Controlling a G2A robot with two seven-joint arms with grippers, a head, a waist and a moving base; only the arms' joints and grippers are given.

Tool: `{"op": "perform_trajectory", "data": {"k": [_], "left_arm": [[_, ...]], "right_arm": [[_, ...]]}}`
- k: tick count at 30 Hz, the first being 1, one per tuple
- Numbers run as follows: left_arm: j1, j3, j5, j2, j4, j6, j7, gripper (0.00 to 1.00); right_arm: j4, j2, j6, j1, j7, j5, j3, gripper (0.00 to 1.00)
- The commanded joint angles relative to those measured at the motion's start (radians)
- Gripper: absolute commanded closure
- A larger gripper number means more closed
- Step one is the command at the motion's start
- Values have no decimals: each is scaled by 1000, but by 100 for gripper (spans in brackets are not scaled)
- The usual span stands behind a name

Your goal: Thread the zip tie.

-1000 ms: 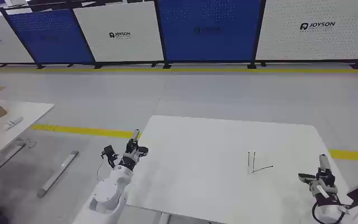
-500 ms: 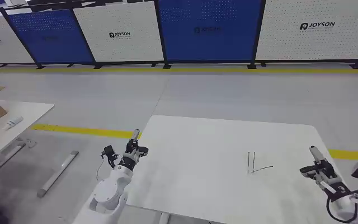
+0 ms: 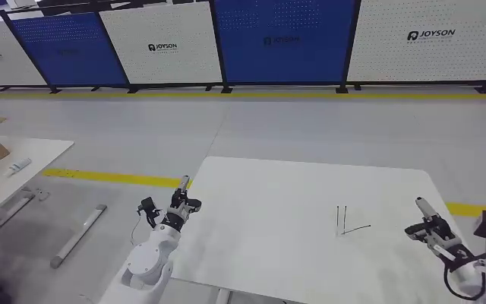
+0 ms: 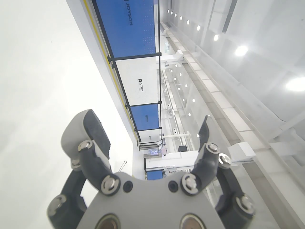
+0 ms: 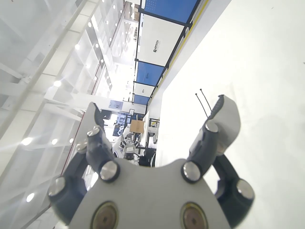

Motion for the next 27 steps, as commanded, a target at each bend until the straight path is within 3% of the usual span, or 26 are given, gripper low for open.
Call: {"op": "perform_trajectory", "data": {"k": [1,6,11,16,18,19,27], "left_arm": [[0,0,0,0,0,0,0,0],[0,0,0,0,0,0,0,0],[0,0,0,0,0,0,0,0],[0,0,0,0,0,0,0,0],[0,0,0,0,0,0,0,0],[0,0,0,0,0,0,0,0],[0,0,0,0,0,0,0,0]], "right_arm": [[-3,9,-3,20,86,-32,17,0],[40,35,2,133,290,-166,19,0],[138,49,49,270,416,-266,-47,0],[311,51,89,395,458,-295,-125,0],[371,51,78,431,485,-297,-151,0],[405,50,61,451,549,-243,-166,0],[410,50,50,456,569,-223,-167,0]]}}
